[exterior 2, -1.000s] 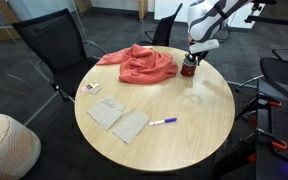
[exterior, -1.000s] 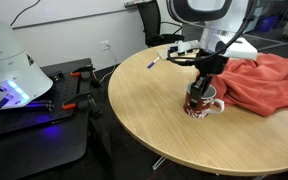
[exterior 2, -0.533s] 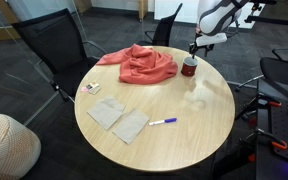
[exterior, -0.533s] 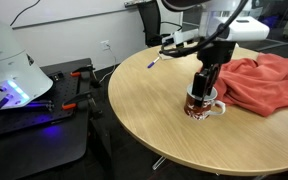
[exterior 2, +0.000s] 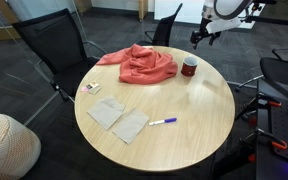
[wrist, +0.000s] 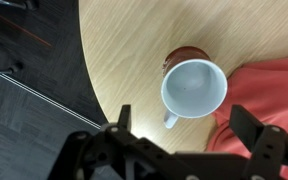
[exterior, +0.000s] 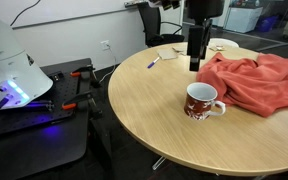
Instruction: Move the mug to the right
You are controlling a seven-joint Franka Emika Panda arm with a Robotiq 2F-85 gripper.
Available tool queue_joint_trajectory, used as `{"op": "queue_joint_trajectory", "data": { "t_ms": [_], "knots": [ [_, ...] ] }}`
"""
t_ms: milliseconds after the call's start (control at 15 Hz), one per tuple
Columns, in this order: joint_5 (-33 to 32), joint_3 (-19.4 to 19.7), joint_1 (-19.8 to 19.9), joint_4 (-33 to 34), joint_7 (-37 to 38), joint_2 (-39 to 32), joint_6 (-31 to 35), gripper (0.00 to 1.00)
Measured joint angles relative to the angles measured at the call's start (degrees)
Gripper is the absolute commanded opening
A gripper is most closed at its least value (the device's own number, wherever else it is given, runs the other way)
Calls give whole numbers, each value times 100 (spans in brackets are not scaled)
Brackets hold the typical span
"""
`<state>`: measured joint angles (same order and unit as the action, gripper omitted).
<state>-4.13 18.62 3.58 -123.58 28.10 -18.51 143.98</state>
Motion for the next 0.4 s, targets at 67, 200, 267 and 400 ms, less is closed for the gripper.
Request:
{"op": "queue_joint_trajectory", "data": {
  "t_ms": [67,200,267,400],
  "knots": [
    [-48,-45,-27,-66,-36,130,-50,100],
    [-63,-154,-37,-164,-175,328,-126,100],
    [-63,-198,-37,-203,-224,397,-147,100],
    [-63,-268,-33,-261,-344,491,-164,100]
  ]
}}
